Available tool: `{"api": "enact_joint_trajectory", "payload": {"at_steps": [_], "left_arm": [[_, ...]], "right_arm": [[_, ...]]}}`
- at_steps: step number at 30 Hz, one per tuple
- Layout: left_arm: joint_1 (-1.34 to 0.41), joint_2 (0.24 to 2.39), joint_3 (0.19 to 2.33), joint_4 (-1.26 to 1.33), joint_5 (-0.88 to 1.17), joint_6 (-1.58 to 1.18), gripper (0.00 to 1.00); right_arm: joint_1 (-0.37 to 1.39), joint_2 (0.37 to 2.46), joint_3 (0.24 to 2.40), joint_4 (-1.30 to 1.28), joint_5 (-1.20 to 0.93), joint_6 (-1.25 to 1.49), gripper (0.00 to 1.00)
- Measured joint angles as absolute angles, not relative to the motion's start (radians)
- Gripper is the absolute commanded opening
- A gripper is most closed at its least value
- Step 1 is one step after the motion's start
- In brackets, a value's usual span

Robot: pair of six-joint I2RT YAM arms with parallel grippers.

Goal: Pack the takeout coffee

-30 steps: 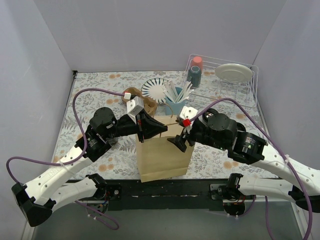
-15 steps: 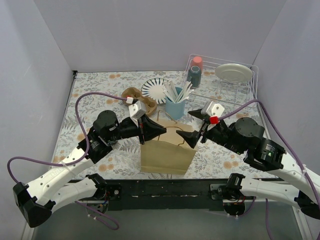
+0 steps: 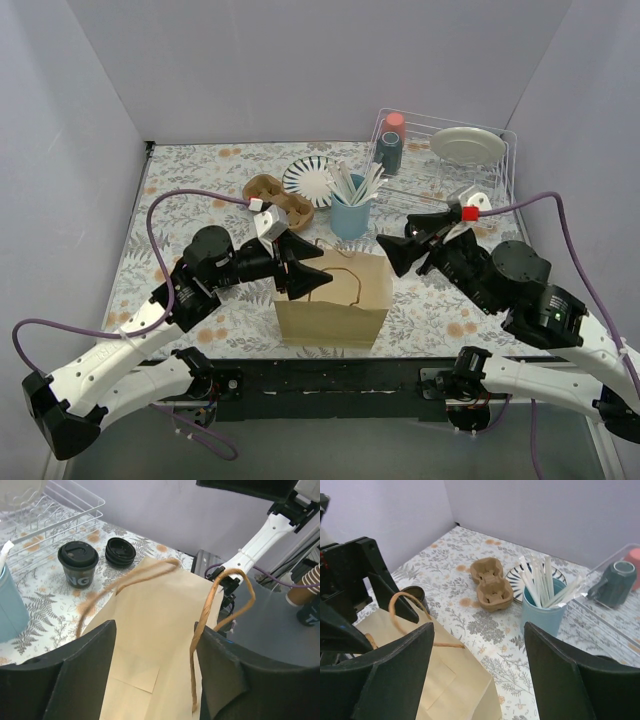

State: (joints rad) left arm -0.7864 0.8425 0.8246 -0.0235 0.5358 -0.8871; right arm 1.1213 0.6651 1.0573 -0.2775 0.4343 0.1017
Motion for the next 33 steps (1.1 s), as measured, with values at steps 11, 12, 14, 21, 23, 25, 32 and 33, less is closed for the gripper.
{"api": "enact_joint_trajectory", "payload": {"at_steps": [11, 12, 14, 21, 23, 25, 32, 33], "left_arm": [[-0.786, 0.833, 0.939, -0.162, 0.369, -0.991, 0.70], [-0.786, 0.822, 0.942, -0.174, 0.352, -1.000, 0.70], [-0.786, 0.805, 0.951, -0.202, 0.323, -1.016, 0.70], [-0.787, 0.788, 1.001, -0.316, 0.216, -1.069, 0.64], [-0.786, 0.798, 1.019, -0.371, 0.158, -1.086, 0.63], [-0.786, 0.814, 1.038, -0.421, 0.110, -1.101, 0.63], [-0.786, 0.818, 1.045, -0.580, -0.036, -1.151, 0.65], [-0.786, 0.812, 1.045, -0.594, -0.052, -1.154, 0.65]], "right_arm": [[1.120, 0.820, 1.131, -0.599, 0.551, 0.388, 0.76], [1.120, 0.820, 1.131, -0.619, 0.551, 0.411, 0.75], [1.120, 0.821, 1.129, -0.650, 0.549, 0.444, 0.70], [1.120, 0.853, 1.081, -0.703, 0.550, 0.502, 0.50], [1.120, 0.868, 1.072, -0.706, 0.550, 0.507, 0.43], [1.120, 0.885, 1.069, -0.706, 0.550, 0.512, 0.30], [1.120, 0.918, 1.069, -0.683, 0.571, 0.519, 0.01], [1.120, 0.919, 1.069, -0.679, 0.581, 0.521, 0.01]]}}
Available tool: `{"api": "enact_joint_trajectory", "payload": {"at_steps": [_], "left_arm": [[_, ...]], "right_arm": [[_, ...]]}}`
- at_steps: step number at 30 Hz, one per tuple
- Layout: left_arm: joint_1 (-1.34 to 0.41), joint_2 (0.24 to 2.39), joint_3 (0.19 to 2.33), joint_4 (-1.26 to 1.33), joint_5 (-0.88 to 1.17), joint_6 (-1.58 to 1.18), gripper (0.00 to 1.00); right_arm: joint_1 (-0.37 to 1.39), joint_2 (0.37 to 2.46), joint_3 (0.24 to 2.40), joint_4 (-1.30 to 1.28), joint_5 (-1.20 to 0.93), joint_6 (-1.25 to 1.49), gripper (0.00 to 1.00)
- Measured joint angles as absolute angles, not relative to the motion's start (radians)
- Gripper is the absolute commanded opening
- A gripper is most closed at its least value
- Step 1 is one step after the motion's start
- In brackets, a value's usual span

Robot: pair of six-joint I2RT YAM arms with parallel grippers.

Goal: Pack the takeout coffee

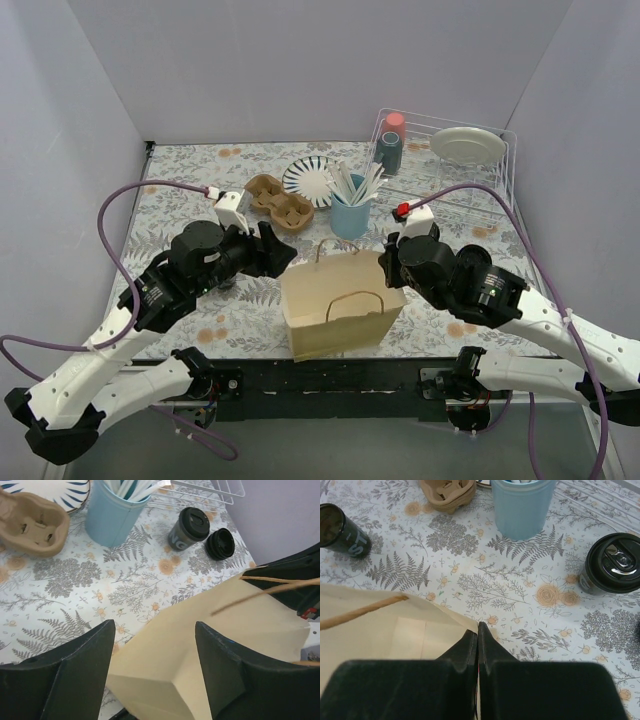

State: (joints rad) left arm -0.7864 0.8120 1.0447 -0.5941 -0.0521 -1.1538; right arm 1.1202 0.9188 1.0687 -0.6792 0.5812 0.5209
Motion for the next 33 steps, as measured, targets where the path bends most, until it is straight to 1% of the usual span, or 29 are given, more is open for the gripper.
{"api": "enact_joint_trajectory", "payload": {"at_steps": [4, 10, 19, 22, 23, 27, 29, 31, 33], "left_arm": [[-0.786, 0.805, 1.065, -0.654, -0.121, -1.159, 0.66], [-0.786, 0.867, 1.136, -0.707, -0.247, -1.161, 0.69], [-0.778, 0.962, 1.147, -0.710, -0.369, -1.195, 0.71], [-0.758, 0.989, 1.147, -0.701, -0.377, -1.201, 0.70], [-0.746, 0.999, 1.147, -0.696, -0.373, -1.200, 0.70], [-0.643, 1.039, 1.143, -0.658, -0.303, -1.166, 0.69], [-0.564, 1.057, 1.135, -0.630, -0.243, -1.137, 0.70], [-0.482, 1.089, 1.133, -0.594, -0.169, -1.090, 0.70], [-0.436, 1.140, 1.139, -0.562, -0.106, -1.047, 0.68]], "right_arm": [[1.119, 0.919, 1.069, -0.669, 0.633, 0.521, 0.01], [1.107, 0.919, 1.069, -0.642, 0.696, 0.525, 0.01], [1.033, 0.916, 1.054, -0.622, 0.734, 0.581, 0.01], [1.018, 0.910, 1.030, -0.608, 0.731, 0.596, 0.23], [1.016, 0.908, 1.025, -0.596, 0.728, 0.597, 0.35], [1.009, 0.889, 1.016, -0.576, 0.704, 0.586, 0.43], [1.008, 0.881, 1.018, -0.573, 0.699, 0.574, 0.50], [1.007, 0.874, 1.031, -0.579, 0.684, 0.551, 0.52], [1.007, 0.870, 1.054, -0.579, 0.663, 0.521, 0.54]]}}
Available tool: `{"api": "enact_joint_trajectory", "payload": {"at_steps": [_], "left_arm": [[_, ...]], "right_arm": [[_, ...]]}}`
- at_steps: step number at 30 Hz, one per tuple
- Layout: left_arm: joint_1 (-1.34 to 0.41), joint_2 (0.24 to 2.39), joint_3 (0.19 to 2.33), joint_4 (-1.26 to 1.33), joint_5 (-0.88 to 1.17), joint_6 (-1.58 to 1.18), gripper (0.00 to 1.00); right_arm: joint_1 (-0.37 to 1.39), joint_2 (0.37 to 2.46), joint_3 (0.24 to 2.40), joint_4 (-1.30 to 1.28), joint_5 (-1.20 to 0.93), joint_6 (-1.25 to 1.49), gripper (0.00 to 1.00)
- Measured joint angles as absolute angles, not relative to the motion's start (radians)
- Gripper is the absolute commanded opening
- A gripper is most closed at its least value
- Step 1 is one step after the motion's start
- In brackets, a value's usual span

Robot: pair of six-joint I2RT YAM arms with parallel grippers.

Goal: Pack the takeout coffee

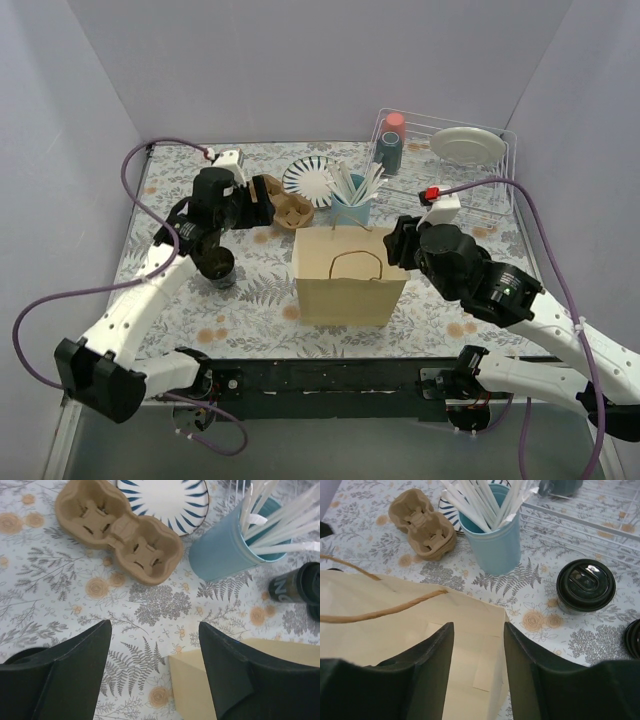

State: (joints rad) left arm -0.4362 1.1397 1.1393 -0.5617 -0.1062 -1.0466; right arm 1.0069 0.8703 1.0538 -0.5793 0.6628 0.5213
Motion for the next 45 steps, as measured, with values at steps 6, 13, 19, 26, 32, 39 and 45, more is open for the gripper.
{"api": "enact_joint_trajectory", "payload": {"at_steps": [6, 13, 19, 26, 32, 39, 45], "left_arm": [[-0.330, 1.425, 1.256, -0.499, 0.124, -0.913, 0.69], [-0.306, 1.730, 1.413, -0.486, 0.157, -0.760, 0.70], [-0.303, 1.860, 1.588, -0.530, 0.130, -0.709, 0.70], [-0.283, 1.913, 1.628, -0.524, 0.118, -0.645, 0.64], [-0.273, 1.989, 1.644, -0.553, 0.140, -0.616, 0.63], [-0.272, 1.993, 1.638, -0.542, 0.154, -0.617, 0.62], [-0.272, 2.009, 1.639, -0.538, 0.171, -0.617, 0.60]], "right_arm": [[1.005, 0.822, 1.127, -0.570, 0.539, 0.366, 0.59], [1.003, 0.684, 1.096, -0.522, 0.393, 0.259, 0.60], [1.003, 0.596, 1.082, -0.519, 0.347, 0.311, 0.59], [1.003, 0.615, 1.115, -0.556, 0.392, 0.336, 0.59], [1.003, 0.688, 1.171, -0.599, 0.480, 0.295, 0.58], [1.003, 0.694, 1.176, -0.604, 0.489, 0.265, 0.58], [1.003, 0.714, 1.182, -0.604, 0.505, 0.239, 0.58]]}}
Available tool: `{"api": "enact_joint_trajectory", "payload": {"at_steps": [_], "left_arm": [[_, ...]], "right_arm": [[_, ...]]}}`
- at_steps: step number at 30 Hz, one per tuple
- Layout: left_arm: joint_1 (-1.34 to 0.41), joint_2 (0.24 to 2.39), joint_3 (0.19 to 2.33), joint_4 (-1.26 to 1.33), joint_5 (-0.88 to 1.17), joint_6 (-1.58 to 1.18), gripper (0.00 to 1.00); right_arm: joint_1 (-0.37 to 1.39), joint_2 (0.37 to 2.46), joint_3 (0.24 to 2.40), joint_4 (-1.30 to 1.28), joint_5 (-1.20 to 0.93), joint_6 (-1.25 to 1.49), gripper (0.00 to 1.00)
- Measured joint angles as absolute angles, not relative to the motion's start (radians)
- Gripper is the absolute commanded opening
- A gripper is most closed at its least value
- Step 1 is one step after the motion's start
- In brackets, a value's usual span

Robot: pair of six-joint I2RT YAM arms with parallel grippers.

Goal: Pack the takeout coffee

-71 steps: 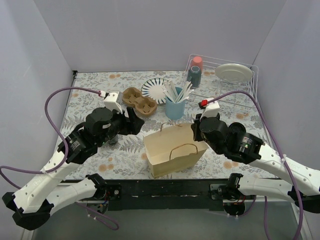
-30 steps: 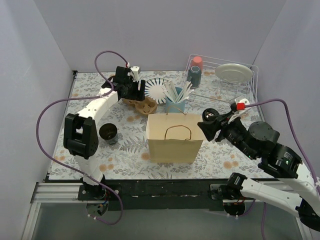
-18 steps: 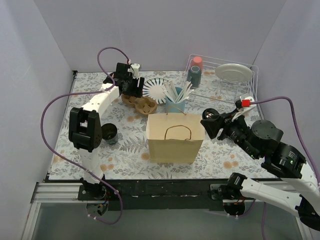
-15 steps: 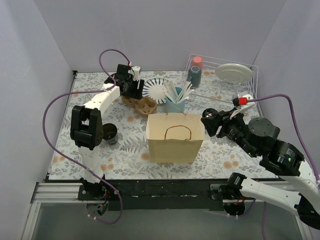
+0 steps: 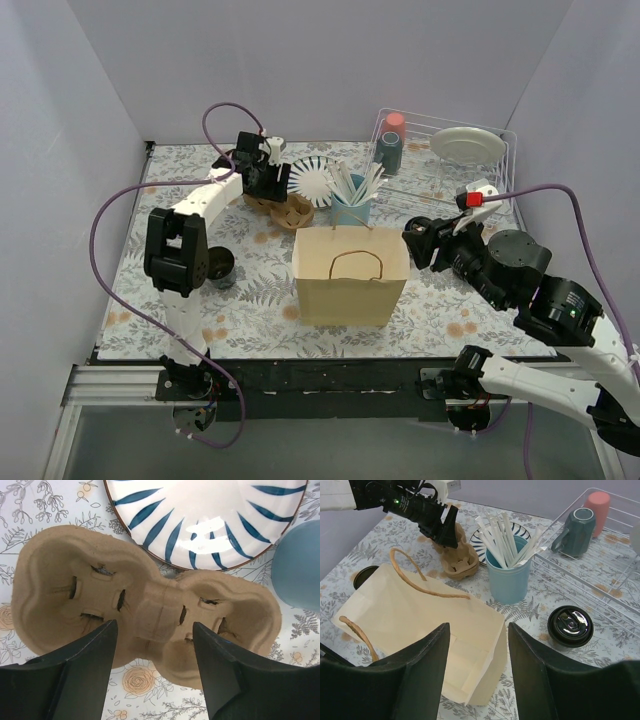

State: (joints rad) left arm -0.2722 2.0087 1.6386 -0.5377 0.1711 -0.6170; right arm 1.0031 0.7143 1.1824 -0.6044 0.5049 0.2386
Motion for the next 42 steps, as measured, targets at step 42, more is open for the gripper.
{"api": "enact_joint_trajectory", "payload": {"at_steps": [42], "left_arm": [[-0.272, 2.106, 1.724, -0.573, 0.165, -0.582, 0.37]], "right_arm": [[1.002, 0.717, 1.205, -0.603, 0.540, 0.241, 0.53]]}}
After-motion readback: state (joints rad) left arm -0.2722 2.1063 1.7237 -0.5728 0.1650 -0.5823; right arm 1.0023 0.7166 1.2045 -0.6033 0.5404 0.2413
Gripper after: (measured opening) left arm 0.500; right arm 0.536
